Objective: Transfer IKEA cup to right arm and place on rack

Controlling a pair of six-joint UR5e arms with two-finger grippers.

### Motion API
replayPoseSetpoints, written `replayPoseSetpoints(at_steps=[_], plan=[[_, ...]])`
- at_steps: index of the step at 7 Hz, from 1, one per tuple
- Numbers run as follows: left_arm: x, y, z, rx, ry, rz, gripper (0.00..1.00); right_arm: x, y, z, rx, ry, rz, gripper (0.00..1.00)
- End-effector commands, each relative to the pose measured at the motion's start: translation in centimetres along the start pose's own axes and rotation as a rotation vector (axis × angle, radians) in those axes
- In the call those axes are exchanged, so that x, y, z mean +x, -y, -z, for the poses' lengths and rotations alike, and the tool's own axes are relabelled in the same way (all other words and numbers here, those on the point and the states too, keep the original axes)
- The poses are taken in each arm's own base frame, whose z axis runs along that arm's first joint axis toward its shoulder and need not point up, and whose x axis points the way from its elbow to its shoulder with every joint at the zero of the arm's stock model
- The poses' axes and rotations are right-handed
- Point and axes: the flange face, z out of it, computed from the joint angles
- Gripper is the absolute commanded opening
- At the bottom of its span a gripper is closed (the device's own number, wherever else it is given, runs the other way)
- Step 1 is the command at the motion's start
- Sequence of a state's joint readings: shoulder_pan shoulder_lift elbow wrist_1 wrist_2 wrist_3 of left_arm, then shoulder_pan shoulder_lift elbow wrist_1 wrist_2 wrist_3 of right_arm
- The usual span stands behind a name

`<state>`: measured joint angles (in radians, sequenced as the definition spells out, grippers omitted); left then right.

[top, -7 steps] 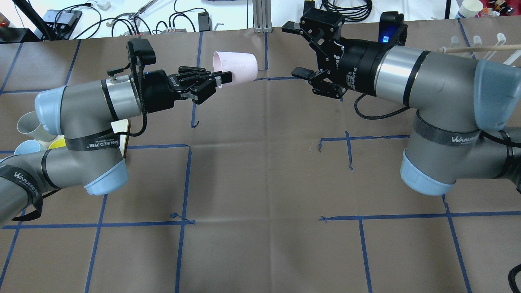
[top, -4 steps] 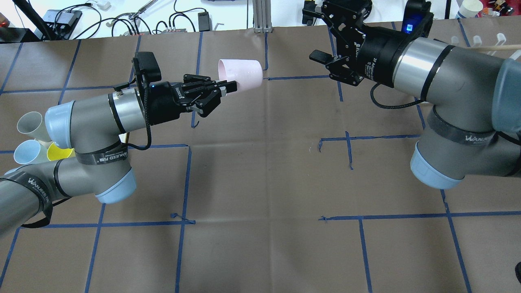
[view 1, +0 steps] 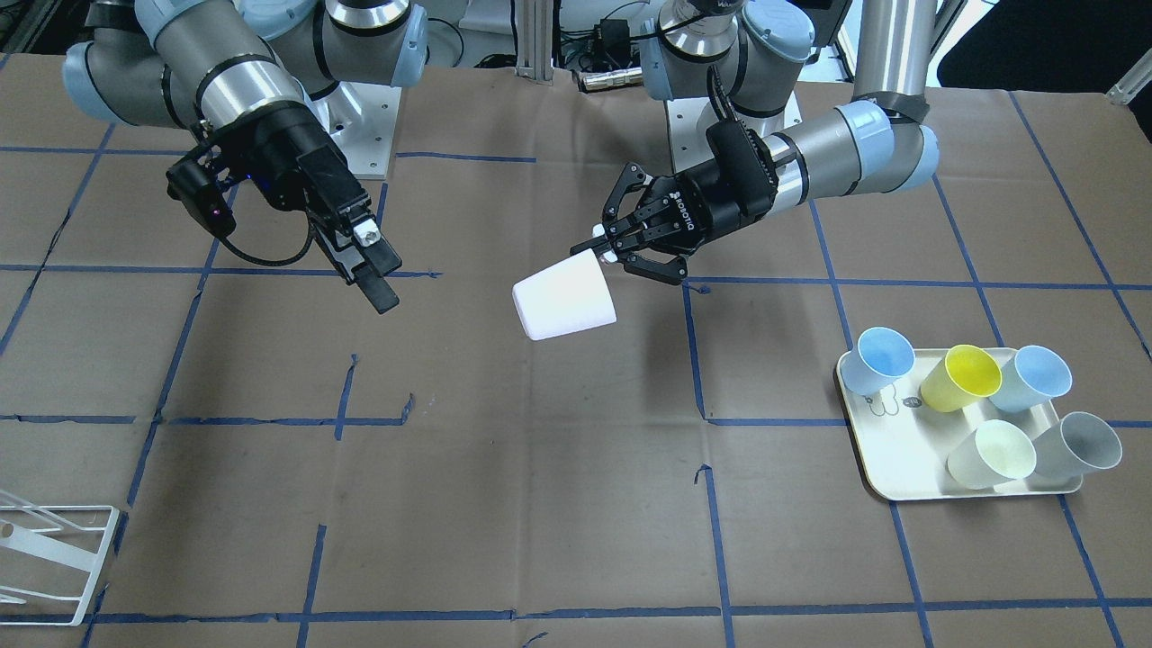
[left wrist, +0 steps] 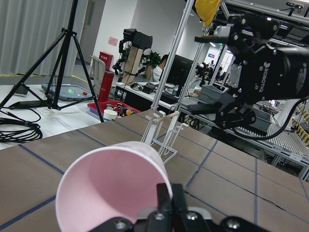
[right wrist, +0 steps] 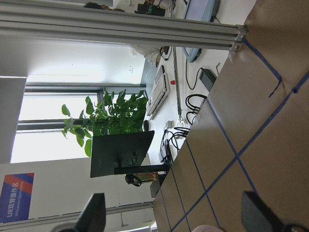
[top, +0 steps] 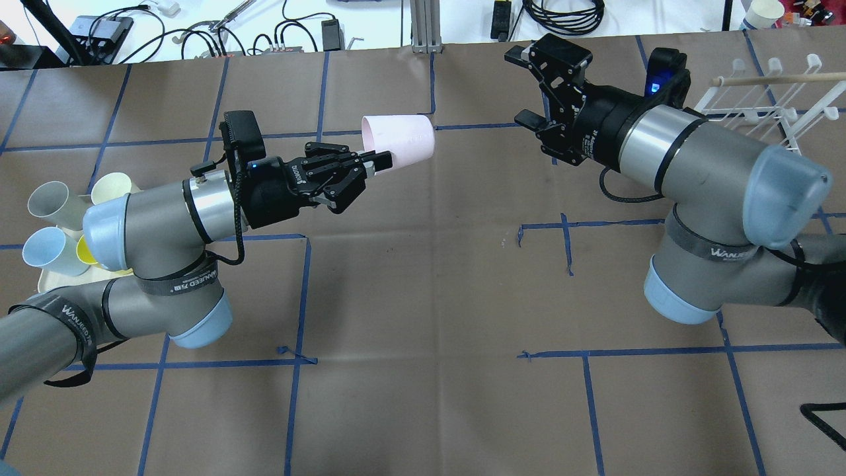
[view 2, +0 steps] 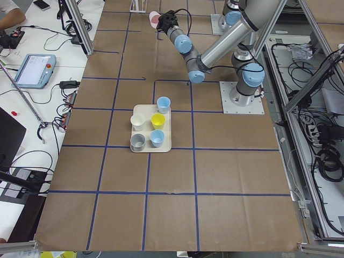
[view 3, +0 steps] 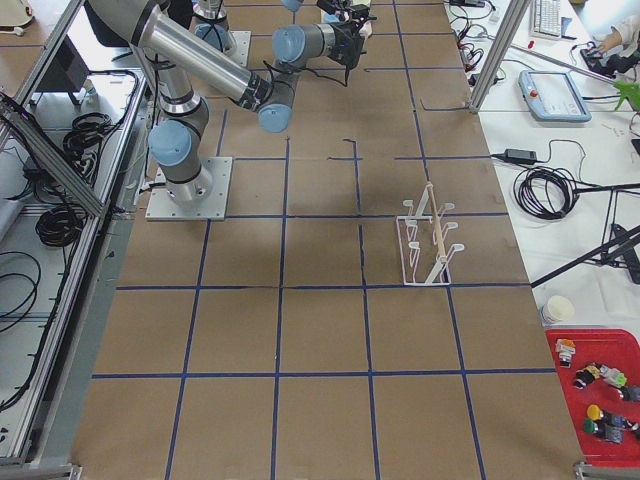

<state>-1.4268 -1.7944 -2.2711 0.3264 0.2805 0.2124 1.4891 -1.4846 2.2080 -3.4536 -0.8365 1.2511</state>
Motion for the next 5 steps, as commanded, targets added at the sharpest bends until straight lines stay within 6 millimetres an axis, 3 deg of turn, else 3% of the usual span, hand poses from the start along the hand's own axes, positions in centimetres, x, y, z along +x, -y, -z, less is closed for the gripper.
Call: replayPoseSetpoints(at_steps=[1,3,5], plan=[[0.5,0.0,-0.5,-0.005,-0.009,0.025,0.00,2.1,-2.4,-2.8,0.012,-0.014,-0.048,0.97],[0.9,0.0,-0.8,-0.008,-0.017,0.039,0.00,2.8,-4.5,-3.9,0.014,0.020,-0.202,0.98],[0.9,0.0,-0.8,-0.009,-0.017,0.045,0.00,3.8,-4.7,-4.1,0.012,0.006,-0.243,1.00]])
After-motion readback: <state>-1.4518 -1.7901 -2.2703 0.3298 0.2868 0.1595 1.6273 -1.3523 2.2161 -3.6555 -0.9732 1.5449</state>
